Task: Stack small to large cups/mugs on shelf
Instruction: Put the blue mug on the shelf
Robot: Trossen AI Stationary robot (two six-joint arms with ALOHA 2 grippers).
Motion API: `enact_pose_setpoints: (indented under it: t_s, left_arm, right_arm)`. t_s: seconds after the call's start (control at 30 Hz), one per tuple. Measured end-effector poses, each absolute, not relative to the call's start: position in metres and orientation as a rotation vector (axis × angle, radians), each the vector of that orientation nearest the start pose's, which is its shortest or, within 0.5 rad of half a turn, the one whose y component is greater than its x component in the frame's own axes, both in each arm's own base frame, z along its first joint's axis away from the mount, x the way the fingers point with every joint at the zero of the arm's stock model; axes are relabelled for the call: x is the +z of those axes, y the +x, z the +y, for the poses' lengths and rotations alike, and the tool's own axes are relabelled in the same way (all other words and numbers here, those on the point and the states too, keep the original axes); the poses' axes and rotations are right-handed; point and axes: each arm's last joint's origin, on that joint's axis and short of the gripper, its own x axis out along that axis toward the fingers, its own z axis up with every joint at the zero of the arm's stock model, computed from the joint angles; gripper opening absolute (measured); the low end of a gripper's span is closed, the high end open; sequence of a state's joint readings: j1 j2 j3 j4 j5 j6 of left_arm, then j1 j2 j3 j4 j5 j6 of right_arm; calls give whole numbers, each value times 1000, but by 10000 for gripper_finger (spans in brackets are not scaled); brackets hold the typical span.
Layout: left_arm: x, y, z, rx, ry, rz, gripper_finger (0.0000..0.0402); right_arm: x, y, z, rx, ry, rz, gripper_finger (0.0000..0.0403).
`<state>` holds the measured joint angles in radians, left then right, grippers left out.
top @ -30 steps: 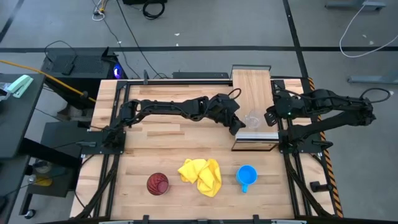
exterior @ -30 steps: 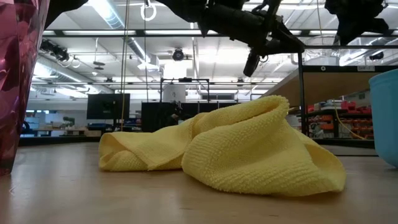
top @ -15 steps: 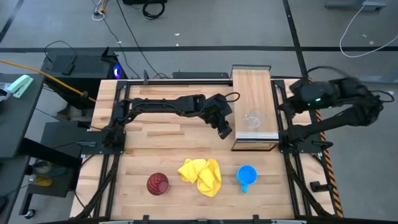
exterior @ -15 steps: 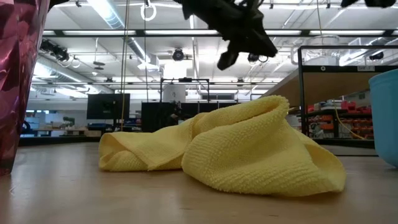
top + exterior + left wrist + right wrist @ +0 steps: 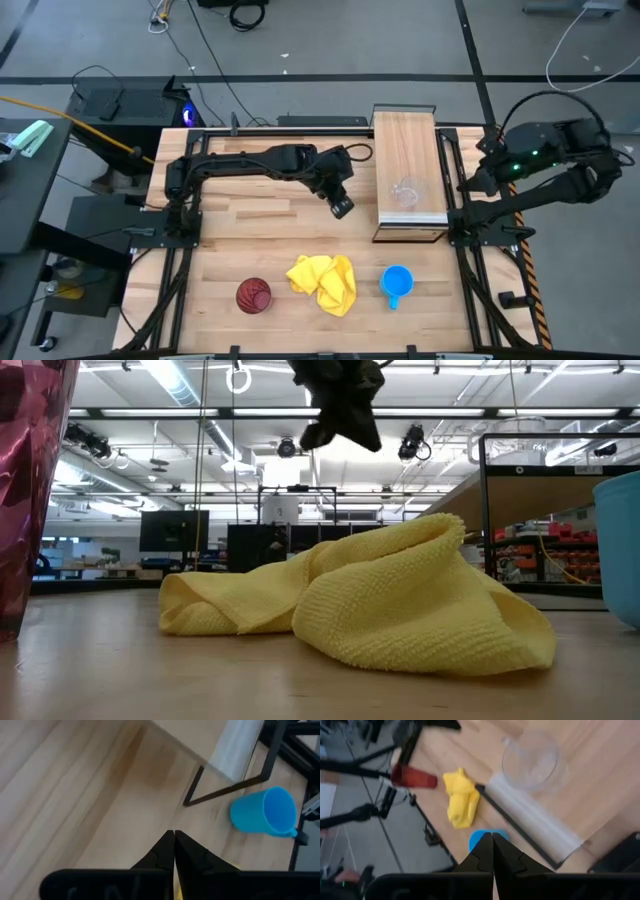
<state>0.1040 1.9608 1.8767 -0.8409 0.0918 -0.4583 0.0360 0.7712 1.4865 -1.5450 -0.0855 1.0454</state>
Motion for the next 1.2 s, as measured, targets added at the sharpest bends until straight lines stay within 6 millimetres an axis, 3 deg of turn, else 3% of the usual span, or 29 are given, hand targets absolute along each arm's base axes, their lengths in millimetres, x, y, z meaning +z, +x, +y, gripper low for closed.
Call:
enact_pose_setpoints:
  t_s: [0.37, 0.5, 0.6, 0.87, 1.03, 1.2]
  left_arm:
    - [305, 414, 41, 219, -403, 1028, 18]
    - [305, 414, 41, 197, -367, 1031, 13]
    - [305, 415, 41, 188, -353, 1029, 15]
    - [306, 416, 41, 174, -333, 1009, 22]
    - [306, 416, 41, 172, -329, 1008, 13]
    - [306, 416, 41, 171, -327, 1009, 12]
  right_arm:
    - [381, 64, 13, -250, 943, 1063, 4]
    - [375, 72, 17, -220, 962, 1085, 4]
    - [382, 85, 19, -153, 990, 970, 4]
    - [426, 141, 26, 125, 916, 417, 9]
    - [437, 169, 35, 363, 889, 349, 10]
    - [436, 191, 40, 431, 881, 338, 10]
